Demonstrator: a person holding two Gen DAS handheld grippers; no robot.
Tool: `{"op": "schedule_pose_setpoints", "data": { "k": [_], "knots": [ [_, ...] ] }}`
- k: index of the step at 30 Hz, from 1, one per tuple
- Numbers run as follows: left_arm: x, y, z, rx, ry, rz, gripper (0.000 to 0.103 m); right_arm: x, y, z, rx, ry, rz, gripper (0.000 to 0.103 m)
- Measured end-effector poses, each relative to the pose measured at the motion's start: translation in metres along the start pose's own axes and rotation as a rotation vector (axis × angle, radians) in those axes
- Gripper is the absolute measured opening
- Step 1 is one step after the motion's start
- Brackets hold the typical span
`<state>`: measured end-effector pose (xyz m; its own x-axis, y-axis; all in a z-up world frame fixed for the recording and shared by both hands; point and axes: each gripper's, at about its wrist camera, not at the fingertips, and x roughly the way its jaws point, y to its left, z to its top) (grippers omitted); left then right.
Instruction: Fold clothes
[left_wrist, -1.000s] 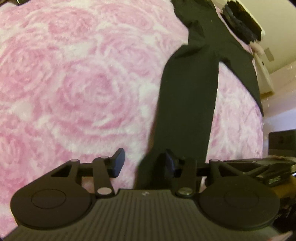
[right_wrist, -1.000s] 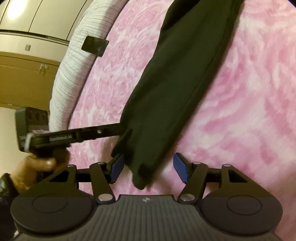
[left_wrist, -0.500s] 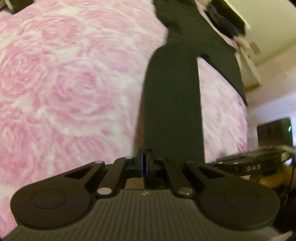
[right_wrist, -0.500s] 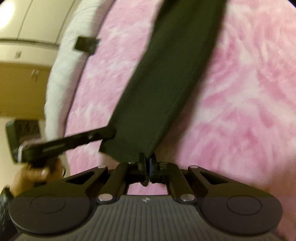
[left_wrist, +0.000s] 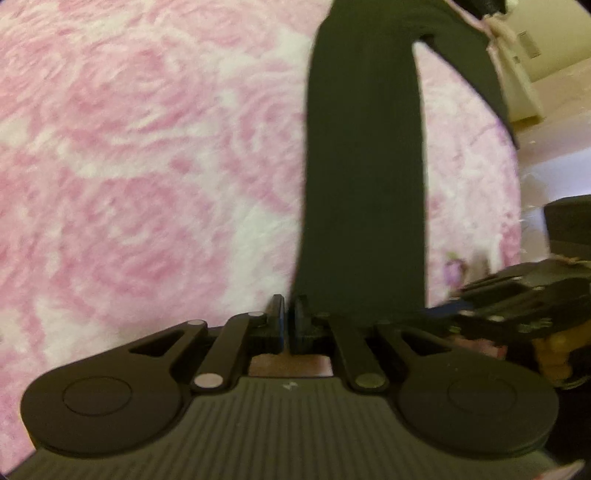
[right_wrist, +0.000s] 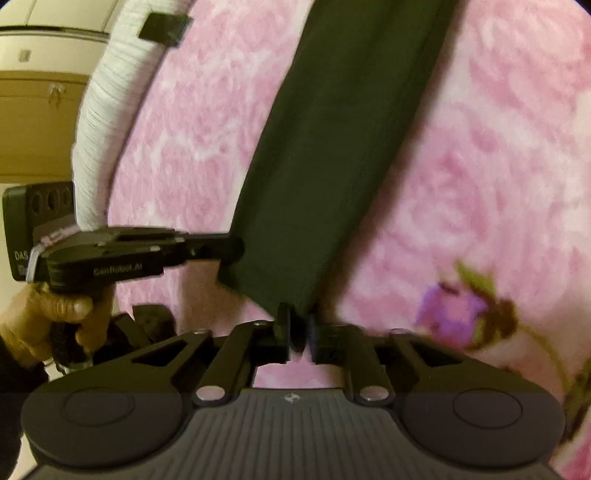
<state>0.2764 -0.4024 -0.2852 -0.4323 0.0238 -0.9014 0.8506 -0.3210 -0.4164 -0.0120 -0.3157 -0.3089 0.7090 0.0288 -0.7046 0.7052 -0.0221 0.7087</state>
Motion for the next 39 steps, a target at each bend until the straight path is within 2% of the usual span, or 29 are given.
{"op": "schedule_pose_setpoints", "data": {
  "k": [2, 4, 6, 9, 13, 17, 23, 29, 34, 39],
  "knots": [
    [-0.006, 0.002, -0.003, -0.023, 0.000, 0.024, 0.011, -0.007, 0.001, -0.004, -0.022, 0.018, -0.008, 0.032],
    [-0.016, 0.000, -0.003, -0.029, -0.006, 0.067, 0.015, -0.022, 0.005, -0.006, -0.073, 0.008, -0.031, 0.040],
    [-0.030, -0.006, -0.001, -0.037, -0.035, 0.103, 0.016, -0.043, 0.007, -0.002, -0.111, -0.023, -0.051, 0.045],
    [-0.052, -0.026, 0.012, -0.050, -0.108, 0.143, 0.024, -0.078, 0.001, 0.015, -0.123, -0.084, -0.068, 0.050],
    [-0.069, -0.075, 0.047, -0.069, -0.229, 0.180, 0.035, -0.132, -0.023, 0.043, -0.116, -0.168, -0.101, 0.061],
    [-0.069, -0.134, 0.092, -0.091, -0.323, 0.209, 0.043, -0.205, -0.067, 0.085, -0.103, -0.252, -0.119, 0.064],
    [-0.030, -0.244, 0.184, -0.180, -0.403, 0.268, 0.061, -0.336, -0.174, 0.168, -0.094, -0.337, -0.121, 0.065],
    [0.033, -0.349, 0.289, -0.180, -0.408, 0.218, 0.064, -0.491, -0.262, 0.275, -0.099, -0.432, -0.162, 0.065],
    [0.070, -0.402, 0.364, -0.134, -0.446, 0.181, 0.074, -0.569, -0.291, 0.363, -0.162, -0.495, -0.213, 0.065],
    [0.097, -0.419, 0.431, -0.127, -0.510, 0.174, 0.075, -0.600, -0.295, 0.446, -0.219, -0.484, -0.208, 0.066]
  ]
}}
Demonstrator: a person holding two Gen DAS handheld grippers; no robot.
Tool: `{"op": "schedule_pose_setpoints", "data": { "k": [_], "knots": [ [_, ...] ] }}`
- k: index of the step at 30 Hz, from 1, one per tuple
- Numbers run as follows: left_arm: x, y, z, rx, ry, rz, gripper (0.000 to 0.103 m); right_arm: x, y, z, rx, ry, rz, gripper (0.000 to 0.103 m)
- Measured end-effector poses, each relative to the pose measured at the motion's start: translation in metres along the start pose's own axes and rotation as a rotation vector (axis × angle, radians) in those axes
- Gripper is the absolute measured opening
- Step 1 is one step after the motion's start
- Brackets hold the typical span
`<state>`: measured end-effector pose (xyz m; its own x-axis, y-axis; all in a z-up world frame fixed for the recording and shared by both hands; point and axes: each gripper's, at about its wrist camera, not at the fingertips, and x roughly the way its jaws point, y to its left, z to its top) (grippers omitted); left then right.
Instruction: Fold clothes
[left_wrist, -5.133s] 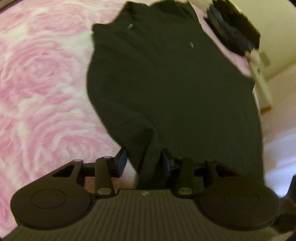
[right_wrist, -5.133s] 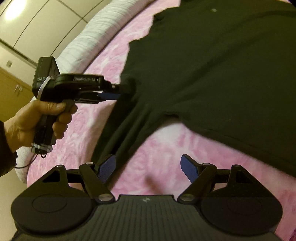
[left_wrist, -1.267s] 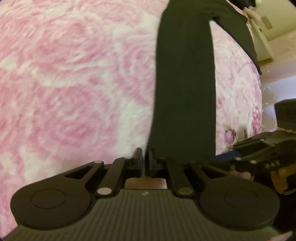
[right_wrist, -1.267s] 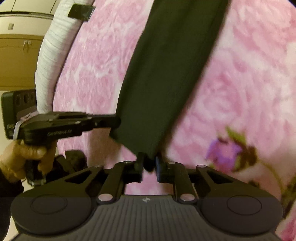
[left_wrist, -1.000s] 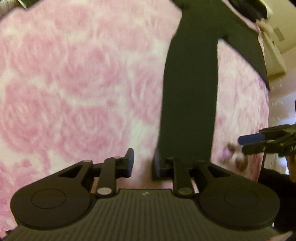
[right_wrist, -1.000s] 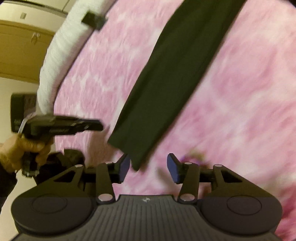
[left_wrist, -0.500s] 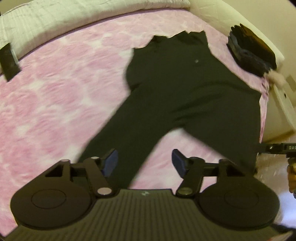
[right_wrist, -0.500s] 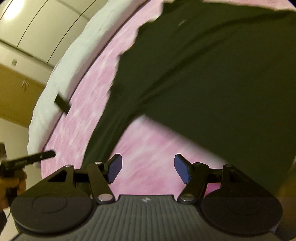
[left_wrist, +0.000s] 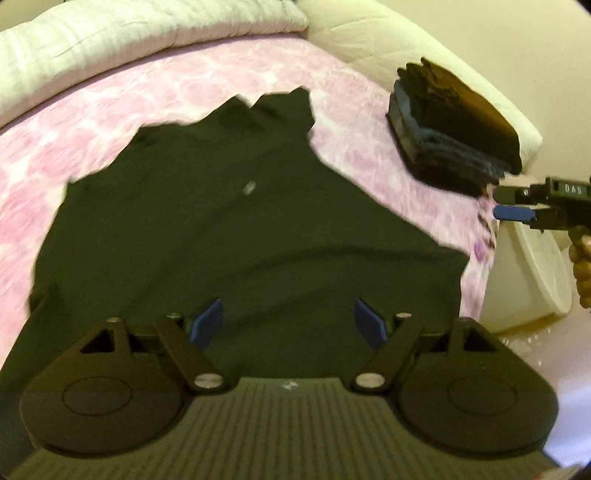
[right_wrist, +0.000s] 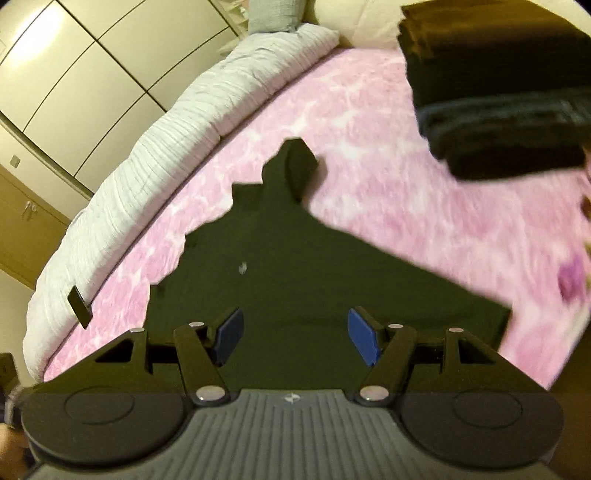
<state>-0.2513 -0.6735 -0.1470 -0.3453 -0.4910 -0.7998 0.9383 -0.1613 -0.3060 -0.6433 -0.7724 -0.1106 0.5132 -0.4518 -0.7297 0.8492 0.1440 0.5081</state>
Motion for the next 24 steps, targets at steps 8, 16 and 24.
{"op": "schedule_pose_setpoints", "data": {
  "k": [8, 16, 24],
  "knots": [
    [0.072, -0.035, 0.064, -0.044, -0.038, -0.017, 0.078, 0.082, -0.026, 0.088, 0.028, 0.053, 0.084, 0.071],
    [0.131, -0.047, 0.099, -0.103, -0.007, 0.170, 0.081, 0.248, -0.057, 0.165, 0.119, 0.130, 0.245, 0.071],
    [0.185, -0.045, 0.106, -0.244, 0.042, 0.291, 0.081, 0.378, -0.097, 0.182, 0.425, 0.232, 0.550, 0.071]
  ]
}}
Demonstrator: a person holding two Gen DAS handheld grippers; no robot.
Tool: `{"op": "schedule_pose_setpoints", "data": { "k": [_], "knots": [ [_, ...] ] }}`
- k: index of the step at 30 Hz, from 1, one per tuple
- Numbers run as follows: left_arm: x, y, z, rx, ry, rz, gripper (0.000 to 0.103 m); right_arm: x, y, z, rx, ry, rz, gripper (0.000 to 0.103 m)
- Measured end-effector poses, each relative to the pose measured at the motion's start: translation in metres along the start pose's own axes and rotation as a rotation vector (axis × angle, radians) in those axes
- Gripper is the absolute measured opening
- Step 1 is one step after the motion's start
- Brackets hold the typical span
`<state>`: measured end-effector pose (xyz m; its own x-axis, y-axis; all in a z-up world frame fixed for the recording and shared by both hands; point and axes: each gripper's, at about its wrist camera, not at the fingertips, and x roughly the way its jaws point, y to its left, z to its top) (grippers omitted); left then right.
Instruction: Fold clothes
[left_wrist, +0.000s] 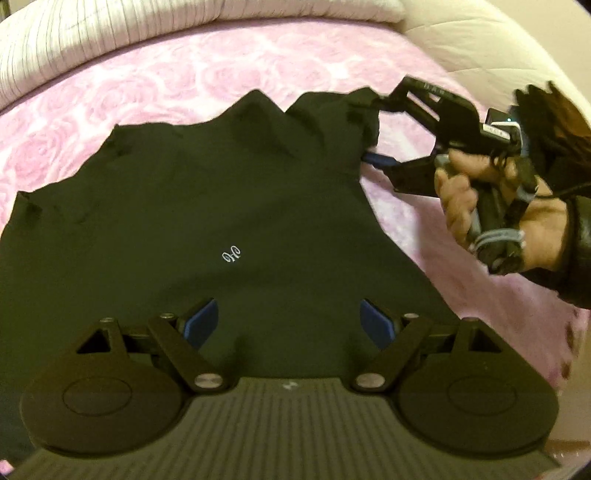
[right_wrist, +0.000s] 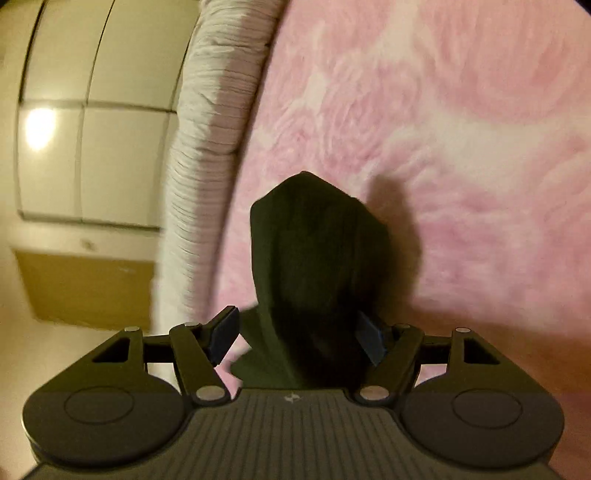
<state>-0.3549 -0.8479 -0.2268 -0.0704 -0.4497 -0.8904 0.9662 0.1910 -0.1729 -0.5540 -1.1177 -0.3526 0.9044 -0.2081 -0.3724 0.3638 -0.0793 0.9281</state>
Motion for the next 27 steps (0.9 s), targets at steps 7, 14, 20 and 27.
{"op": "schedule_pose_setpoints", "data": {
  "k": [7, 14, 20, 27],
  "knots": [
    [0.037, -0.006, 0.017, 0.016, 0.016, 0.031, 0.081, -0.011, 0.018, 0.034, -0.033, -0.041, 0.092, 0.016],
    [0.045, -0.008, 0.049, 0.049, -0.034, -0.005, 0.081, -0.054, 0.103, 0.043, -0.513, -0.142, -0.111, 0.060],
    [0.057, -0.022, 0.111, 0.293, -0.146, -0.018, 0.081, -0.032, 0.045, 0.030, -0.212, -0.016, -0.159, 0.069],
    [0.098, -0.013, 0.130, 0.416, -0.066, -0.058, 0.081, 0.019, -0.026, 0.023, 0.277, 0.004, 0.018, 0.069]
  ]
}}
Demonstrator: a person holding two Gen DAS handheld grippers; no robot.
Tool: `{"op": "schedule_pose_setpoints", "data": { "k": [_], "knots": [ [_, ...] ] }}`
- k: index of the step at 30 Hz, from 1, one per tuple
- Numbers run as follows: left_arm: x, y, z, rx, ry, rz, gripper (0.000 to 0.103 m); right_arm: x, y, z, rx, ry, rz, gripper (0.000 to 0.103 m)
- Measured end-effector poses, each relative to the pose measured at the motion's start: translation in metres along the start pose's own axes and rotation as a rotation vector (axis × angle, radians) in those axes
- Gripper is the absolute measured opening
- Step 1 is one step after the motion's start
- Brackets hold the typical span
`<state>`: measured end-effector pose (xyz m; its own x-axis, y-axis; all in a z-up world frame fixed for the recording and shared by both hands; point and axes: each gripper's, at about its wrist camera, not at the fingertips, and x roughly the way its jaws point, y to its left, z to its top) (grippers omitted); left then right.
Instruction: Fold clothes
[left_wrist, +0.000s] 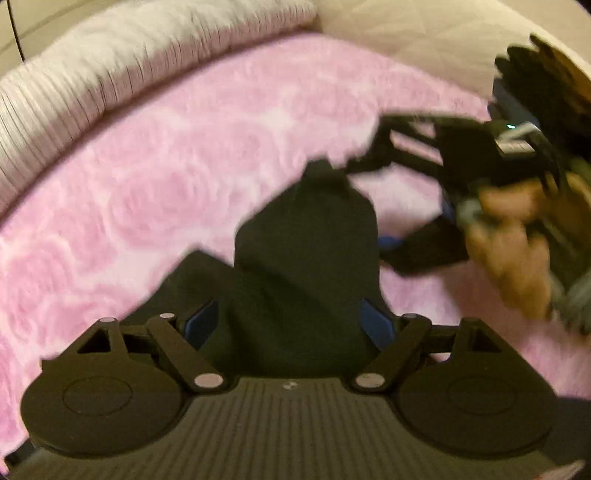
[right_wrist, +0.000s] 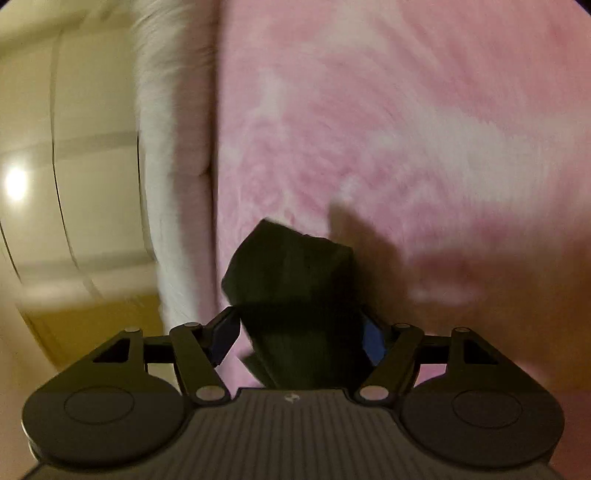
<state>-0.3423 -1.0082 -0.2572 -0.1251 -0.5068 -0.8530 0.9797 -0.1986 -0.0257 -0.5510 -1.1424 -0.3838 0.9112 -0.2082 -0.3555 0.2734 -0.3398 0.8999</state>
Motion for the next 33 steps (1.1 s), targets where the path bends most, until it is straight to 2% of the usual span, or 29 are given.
{"op": "schedule_pose_setpoints", "data": {
  "k": [1, 2, 3, 5, 7, 9, 10, 11, 12, 14, 16, 18, 21, 23, 25, 27, 29, 31, 33],
  "knots": [
    [0.002, 0.001, -0.007, -0.002, 0.017, 0.001, 0.081, 0.006, -0.006, 0.002, 0.053, 0.005, 0.039, 0.054],
    [0.004, 0.002, -0.014, -0.004, 0.034, 0.003, 0.081, 0.012, -0.011, 0.003, 0.098, 0.010, 0.073, 0.026],
    [0.006, 0.003, -0.020, -0.006, 0.051, 0.004, 0.081, 0.012, -0.004, 0.004, 0.061, 0.003, 0.070, 0.024],
    [0.005, 0.005, -0.034, -0.023, 0.073, -0.004, 0.081, -0.002, 0.034, -0.001, -0.165, -0.038, 0.042, 0.023],
    [0.001, 0.007, -0.042, -0.049, 0.073, -0.014, 0.081, -0.028, 0.093, -0.022, -0.560, -0.092, 0.040, 0.023],
    [-0.002, 0.011, -0.048, -0.085, 0.070, -0.021, 0.081, -0.048, 0.134, -0.060, -0.999, -0.137, -0.014, 0.026],
    [-0.002, 0.012, -0.048, -0.088, 0.077, -0.018, 0.081, -0.054, 0.140, -0.075, -1.154, -0.155, -0.056, 0.031],
    [-0.002, 0.013, -0.049, -0.085, 0.080, -0.015, 0.081, -0.056, 0.136, -0.084, -1.233, -0.172, -0.115, 0.045],
    [-0.003, 0.012, -0.049, -0.082, 0.077, -0.016, 0.081, -0.058, 0.129, -0.084, -1.221, -0.186, -0.172, 0.049],
    [-0.006, 0.013, -0.048, -0.080, 0.069, -0.016, 0.081, -0.063, 0.107, -0.068, -1.054, -0.217, -0.267, 0.050],
    [-0.013, 0.011, -0.044, -0.073, 0.042, -0.015, 0.081, -0.074, 0.088, -0.054, -0.886, -0.267, -0.301, 0.050],
    [-0.018, 0.009, -0.036, -0.056, 0.008, -0.018, 0.081, -0.081, 0.076, -0.051, -0.798, -0.278, -0.299, 0.050],
    [-0.016, 0.001, -0.022, 0.008, -0.012, -0.027, 0.081, -0.087, 0.054, -0.043, -0.613, -0.243, -0.213, 0.059],
    [-0.010, -0.006, -0.015, 0.052, -0.009, -0.042, 0.081, -0.080, 0.036, -0.031, -0.449, -0.202, -0.124, 0.075],
    [0.001, -0.010, -0.015, 0.066, 0.024, -0.072, 0.081, -0.066, 0.017, -0.015, -0.274, -0.153, -0.021, 0.075],
    [0.012, -0.015, -0.020, 0.068, 0.066, -0.086, 0.081, -0.052, 0.007, -0.002, -0.181, -0.123, 0.060, 0.075],
    [0.017, -0.020, -0.026, 0.080, 0.101, -0.090, 0.081, -0.044, 0.007, 0.017, -0.096, -0.132, 0.120, 0.066],
    [0.017, -0.021, -0.033, 0.071, 0.109, -0.091, 0.081, -0.049, 0.032, 0.027, -0.129, -0.179, 0.194, 0.064],
    [0.010, -0.021, -0.039, 0.050, 0.100, -0.090, 0.082, -0.063, 0.080, 0.032, -0.307, -0.243, 0.196, 0.064]
  ]
}}
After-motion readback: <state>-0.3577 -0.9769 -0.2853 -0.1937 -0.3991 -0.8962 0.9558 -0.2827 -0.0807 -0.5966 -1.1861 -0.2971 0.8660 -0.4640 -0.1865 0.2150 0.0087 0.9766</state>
